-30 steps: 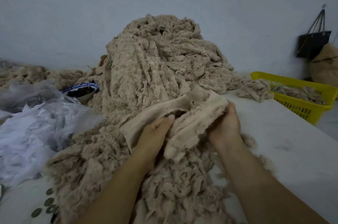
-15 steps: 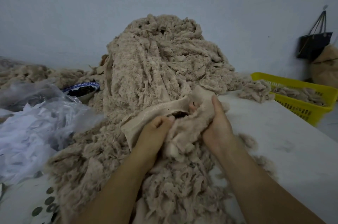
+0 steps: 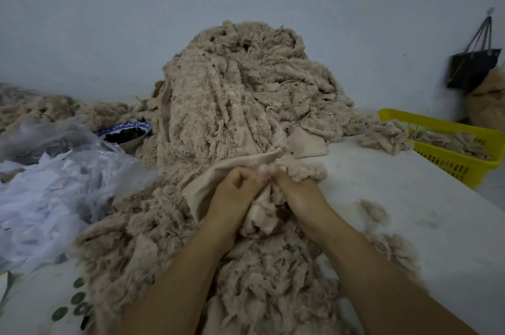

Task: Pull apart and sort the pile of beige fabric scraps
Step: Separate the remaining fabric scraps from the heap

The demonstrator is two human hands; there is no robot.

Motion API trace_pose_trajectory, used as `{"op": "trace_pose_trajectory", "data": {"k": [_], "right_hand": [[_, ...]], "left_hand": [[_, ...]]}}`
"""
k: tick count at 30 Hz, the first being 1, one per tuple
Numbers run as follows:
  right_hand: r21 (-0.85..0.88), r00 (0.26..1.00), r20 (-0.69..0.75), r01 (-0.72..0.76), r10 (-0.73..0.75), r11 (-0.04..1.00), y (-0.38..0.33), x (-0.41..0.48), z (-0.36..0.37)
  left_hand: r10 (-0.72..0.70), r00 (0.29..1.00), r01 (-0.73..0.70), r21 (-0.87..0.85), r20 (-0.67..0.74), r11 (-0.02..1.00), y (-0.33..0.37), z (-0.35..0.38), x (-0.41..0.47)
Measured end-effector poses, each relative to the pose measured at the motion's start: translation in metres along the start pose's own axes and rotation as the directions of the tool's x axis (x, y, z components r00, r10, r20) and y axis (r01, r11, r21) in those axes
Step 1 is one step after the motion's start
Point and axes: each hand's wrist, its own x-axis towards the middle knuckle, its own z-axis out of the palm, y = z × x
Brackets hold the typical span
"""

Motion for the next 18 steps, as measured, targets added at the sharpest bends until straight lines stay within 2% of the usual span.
{"op": "trace_pose_trajectory", "data": {"k": [2, 4, 8, 13, 15, 18], "right_hand": [[0.036, 0.997, -0.068, -0.043, 0.045, 0.998, 0.002, 0.001, -0.001], [0.072, 0.988, -0.116, -0.093, 0.1, 0.993, 0.003, 0.004, -0.002], [0.116, 0.981, -0.175, -0.069, 0.089, 0.991, 0.002, 0.005, 0.0], [0.203, 0.933, -0.327, -0.086, 0.15, 0.975, -0.004, 0.01, -0.009], [0.291, 0.899, -0.398, -0.066, 0.184, 0.954, -0.005, 0.014, -0.015], [0.429, 0.855, -0.472, 0.009, 0.215, 0.903, -0.007, 0.02, -0.024]], "left_hand": [[0.003, 0.999, -0.012, 0.214, 0.041, 0.977, -0.003, 0.001, 0.0], [-0.032, 0.999, 0.023, 0.34, 0.02, 0.94, -0.008, 0.002, 0.002], [-0.055, 0.997, 0.072, 0.368, -0.056, 0.927, -0.007, -0.001, 0.003], [0.018, 0.999, 0.005, 0.543, -0.037, 0.84, -0.009, -0.002, 0.004], [0.052, 0.998, -0.02, 0.538, -0.045, 0.843, -0.01, -0.005, 0.004], [-0.071, 0.975, 0.13, 0.286, -0.209, 0.949, -0.006, -0.007, 0.006]]}}
